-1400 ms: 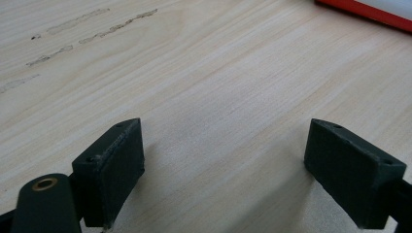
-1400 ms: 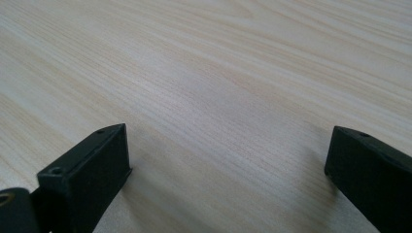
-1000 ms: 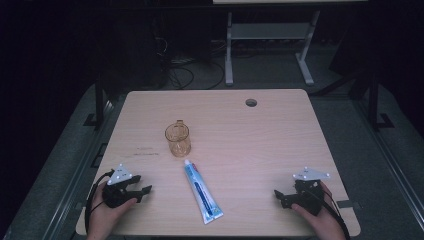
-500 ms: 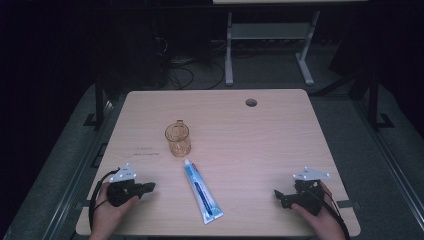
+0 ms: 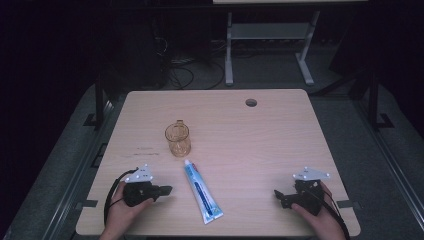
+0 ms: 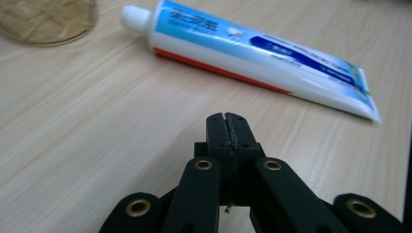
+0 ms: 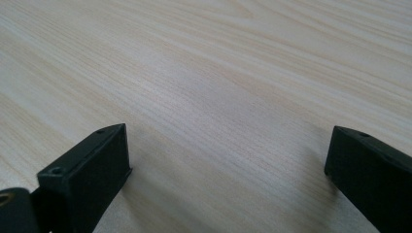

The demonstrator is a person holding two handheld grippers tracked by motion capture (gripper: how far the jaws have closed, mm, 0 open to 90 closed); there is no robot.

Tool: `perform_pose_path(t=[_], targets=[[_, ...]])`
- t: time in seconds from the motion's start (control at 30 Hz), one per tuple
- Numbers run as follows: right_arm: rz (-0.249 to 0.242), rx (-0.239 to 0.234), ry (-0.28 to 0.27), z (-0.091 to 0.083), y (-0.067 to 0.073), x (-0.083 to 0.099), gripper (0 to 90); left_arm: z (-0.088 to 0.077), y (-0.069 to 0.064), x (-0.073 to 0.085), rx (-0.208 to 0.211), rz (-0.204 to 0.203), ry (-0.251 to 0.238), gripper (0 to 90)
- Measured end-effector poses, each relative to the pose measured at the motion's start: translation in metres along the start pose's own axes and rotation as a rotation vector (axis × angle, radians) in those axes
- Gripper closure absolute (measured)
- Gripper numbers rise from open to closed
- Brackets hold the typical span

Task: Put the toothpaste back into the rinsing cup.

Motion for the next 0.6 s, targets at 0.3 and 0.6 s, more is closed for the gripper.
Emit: perform_pose_path(t=[0.3,0.6], targets=[[0.001,0.000,0.000,0.000,0.000,0.000,1.9,0.010,-0.017,-0.012,0.043,0.060,-0.008,90.0],[0.002,0.001,0.000,0.000,0.000,0.000,1.9,0.023,-0.036,-0.023,0.072,0.107,0.000,90.0]])
Point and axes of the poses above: each handheld gripper's, and its own axes: z roughly forward along the jaws, x roughly out of its underside, y roughly to its left, the point moved 1 cm from there along z, roughly forward along the jaws, and after that the axes turned 15 degrees about y, right-handed, at the moved point
